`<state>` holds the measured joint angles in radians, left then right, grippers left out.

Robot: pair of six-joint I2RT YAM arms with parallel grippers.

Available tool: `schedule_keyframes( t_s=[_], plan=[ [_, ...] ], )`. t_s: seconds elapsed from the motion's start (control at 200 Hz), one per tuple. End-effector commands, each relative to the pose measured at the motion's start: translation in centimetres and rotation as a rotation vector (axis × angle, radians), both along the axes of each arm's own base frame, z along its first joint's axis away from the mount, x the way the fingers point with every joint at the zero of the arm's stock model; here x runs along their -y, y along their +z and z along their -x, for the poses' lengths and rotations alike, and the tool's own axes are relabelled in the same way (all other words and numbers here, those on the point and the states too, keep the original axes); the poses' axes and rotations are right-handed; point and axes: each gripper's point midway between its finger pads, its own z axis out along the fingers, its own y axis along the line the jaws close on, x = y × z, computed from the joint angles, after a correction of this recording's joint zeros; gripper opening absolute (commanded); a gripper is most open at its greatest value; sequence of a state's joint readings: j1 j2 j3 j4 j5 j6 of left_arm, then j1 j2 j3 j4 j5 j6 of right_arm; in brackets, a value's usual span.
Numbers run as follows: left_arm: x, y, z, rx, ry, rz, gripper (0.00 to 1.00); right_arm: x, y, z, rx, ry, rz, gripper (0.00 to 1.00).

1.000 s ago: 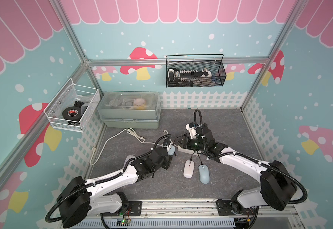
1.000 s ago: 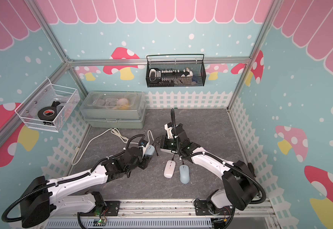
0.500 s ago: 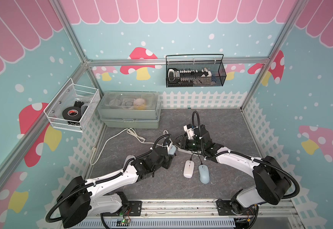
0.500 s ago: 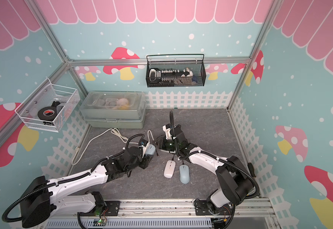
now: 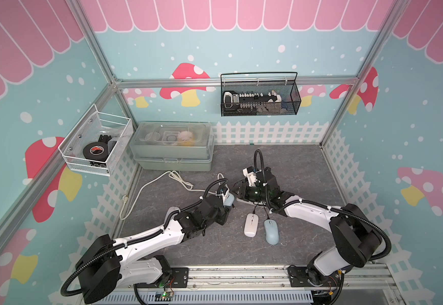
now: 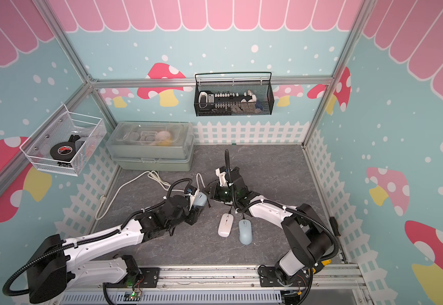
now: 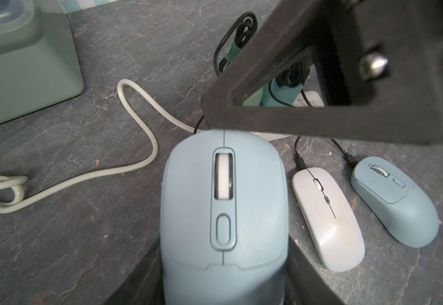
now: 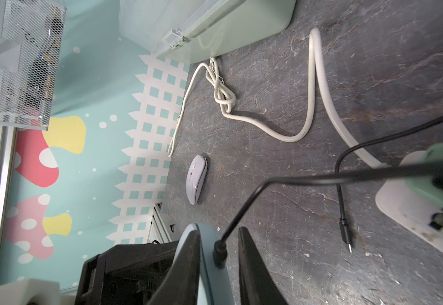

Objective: Unplug the wireless mouse
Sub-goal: Remove the power cord from the mouse.

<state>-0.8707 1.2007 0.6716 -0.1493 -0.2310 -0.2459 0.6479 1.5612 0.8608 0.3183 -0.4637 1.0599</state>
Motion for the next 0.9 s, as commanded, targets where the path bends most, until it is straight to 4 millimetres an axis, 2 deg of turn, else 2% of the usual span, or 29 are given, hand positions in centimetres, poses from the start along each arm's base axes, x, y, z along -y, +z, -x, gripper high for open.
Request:
schedule_keyframes(
  t_s=[0.0,0.29,0.48,0.896],
  plan=[
    [0.3,0.9,-0.7,0.038,0.008,0.029,0.50,-0.5,-0.4,0.2,-0.014,0.013,-0.023,0.21],
    [0.3,1.1,-0.9,0.051,0.020,0.042,0.51,-0.7,-0.3,0.2,-0.017,0.017,-0.042,0.13],
    [0.0,1.0,-0.8,0.058,0.029,0.052,0.51,-1.0,-0.3,0.1,-0.030,0.022,-0.068,0.00],
    [-0.3,-0.4,-0.5,0.035,0.022,0.018,0.50,-1.3,0.2,-0.1,-0.014,0.031,-0.069,0.00]
  ],
)
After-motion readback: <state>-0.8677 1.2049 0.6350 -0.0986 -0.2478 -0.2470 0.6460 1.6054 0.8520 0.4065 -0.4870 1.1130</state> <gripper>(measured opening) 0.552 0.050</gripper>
